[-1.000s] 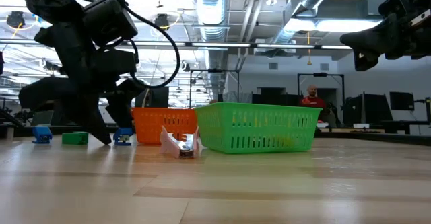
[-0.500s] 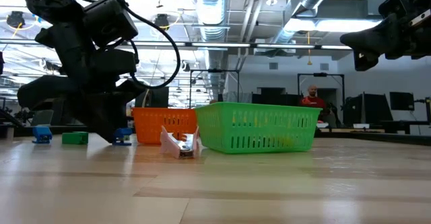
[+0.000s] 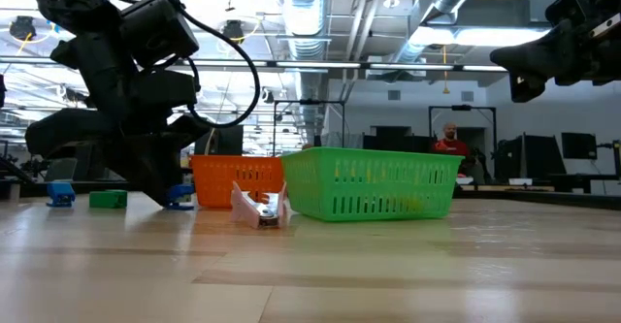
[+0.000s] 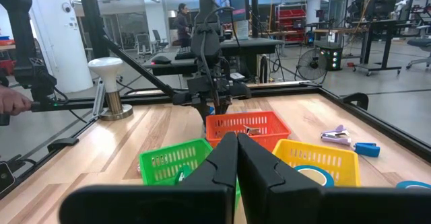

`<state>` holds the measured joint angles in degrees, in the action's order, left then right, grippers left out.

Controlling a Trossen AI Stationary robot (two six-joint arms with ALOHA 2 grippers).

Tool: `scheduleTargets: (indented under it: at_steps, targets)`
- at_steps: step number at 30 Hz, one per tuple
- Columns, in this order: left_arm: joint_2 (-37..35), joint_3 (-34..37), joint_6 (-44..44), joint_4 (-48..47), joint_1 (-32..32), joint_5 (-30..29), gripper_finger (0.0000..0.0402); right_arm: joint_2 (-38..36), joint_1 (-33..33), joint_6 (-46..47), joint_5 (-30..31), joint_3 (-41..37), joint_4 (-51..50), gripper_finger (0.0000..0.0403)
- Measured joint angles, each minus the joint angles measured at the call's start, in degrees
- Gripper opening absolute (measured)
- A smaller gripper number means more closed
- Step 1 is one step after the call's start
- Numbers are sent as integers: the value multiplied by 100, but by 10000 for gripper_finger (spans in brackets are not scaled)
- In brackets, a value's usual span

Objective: Pick and place Stapler, Stapler remover, tape
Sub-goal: Put the blue stapler into the green bin

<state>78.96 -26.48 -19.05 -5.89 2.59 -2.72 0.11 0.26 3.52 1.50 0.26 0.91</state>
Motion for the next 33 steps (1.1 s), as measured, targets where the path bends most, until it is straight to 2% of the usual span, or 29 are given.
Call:
scheduleTargets:
  at_steps: [5,12,20,33]
  targets:
    - [-2,0,10,-2,1,5,78,-1,1,0,0,0,0,1]
    - [-104,-7,199,-20,58,298,78,0,0,1,0,1,0,1]
    - [-490,-24,355,-139,216,297,77,1,1,0,0,-1,0,1]
    - [-553,-140,500,-581,348,251,77,-1,1,-1,0,0,0,1]
